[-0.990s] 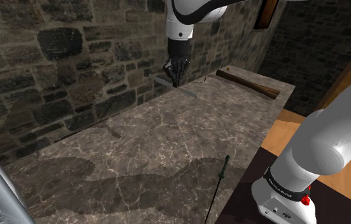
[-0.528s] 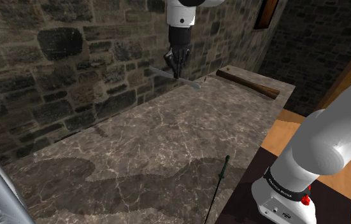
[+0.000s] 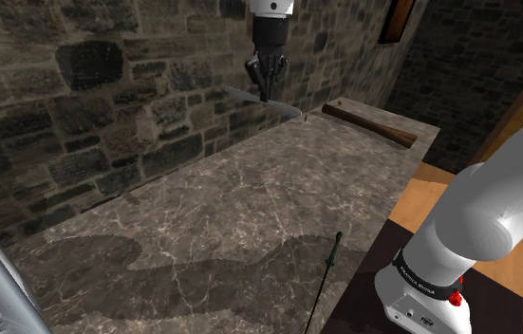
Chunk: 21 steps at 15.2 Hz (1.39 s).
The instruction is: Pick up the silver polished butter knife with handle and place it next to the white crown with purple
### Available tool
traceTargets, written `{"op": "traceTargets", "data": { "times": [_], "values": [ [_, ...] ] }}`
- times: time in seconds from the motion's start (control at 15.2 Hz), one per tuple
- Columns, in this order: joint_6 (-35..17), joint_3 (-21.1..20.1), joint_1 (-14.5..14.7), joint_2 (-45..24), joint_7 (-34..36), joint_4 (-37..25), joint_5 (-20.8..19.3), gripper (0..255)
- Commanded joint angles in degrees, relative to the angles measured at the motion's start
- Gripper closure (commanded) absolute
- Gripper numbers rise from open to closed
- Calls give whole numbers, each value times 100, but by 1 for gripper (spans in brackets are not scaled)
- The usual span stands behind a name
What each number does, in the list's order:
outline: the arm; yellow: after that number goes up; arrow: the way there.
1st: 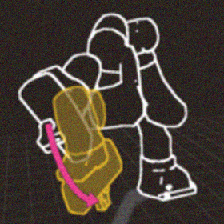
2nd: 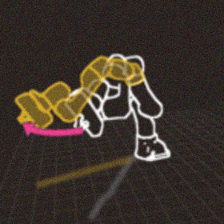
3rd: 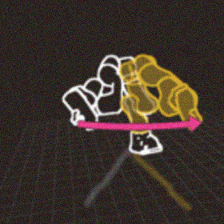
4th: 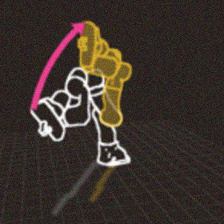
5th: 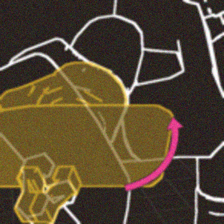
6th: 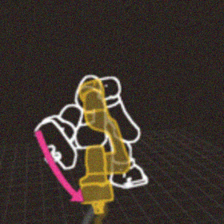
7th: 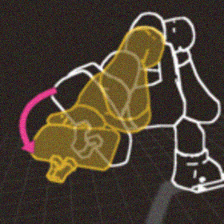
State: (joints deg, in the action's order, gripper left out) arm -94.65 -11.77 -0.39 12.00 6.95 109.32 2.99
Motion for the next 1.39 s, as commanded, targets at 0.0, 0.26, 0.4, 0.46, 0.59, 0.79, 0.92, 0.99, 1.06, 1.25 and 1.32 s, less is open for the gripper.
{"op": "traceTargets", "data": {
  "times": [0.0,0.26,0.4,0.46,0.59,0.79,0.92,0.99,1.06,1.25,1.32],
  "values": [
    [181,3,-2,-14,6,-192,-4,255],
    [494,5,-7,-67,18,-557,-16,255],
    [652,5,-8,-102,25,-750,-22,255],
    [731,5,-9,-121,29,-848,-26,255],
    [892,4,-11,-164,38,-1051,-34,255],
    [1135,0,-12,-241,52,-1370,-47,255],
    [1300,-3,-13,-299,64,-1593,-58,255],
    [1384,-5,-13,-331,70,-1708,-63,255],
    [1468,-7,-12,-365,76,-1825,-69,255],
    [1569,-78,41,-327,206,-1892,-43,255],
    [1561,-147,95,-249,330,-1813,-9,255]
  ]
}}
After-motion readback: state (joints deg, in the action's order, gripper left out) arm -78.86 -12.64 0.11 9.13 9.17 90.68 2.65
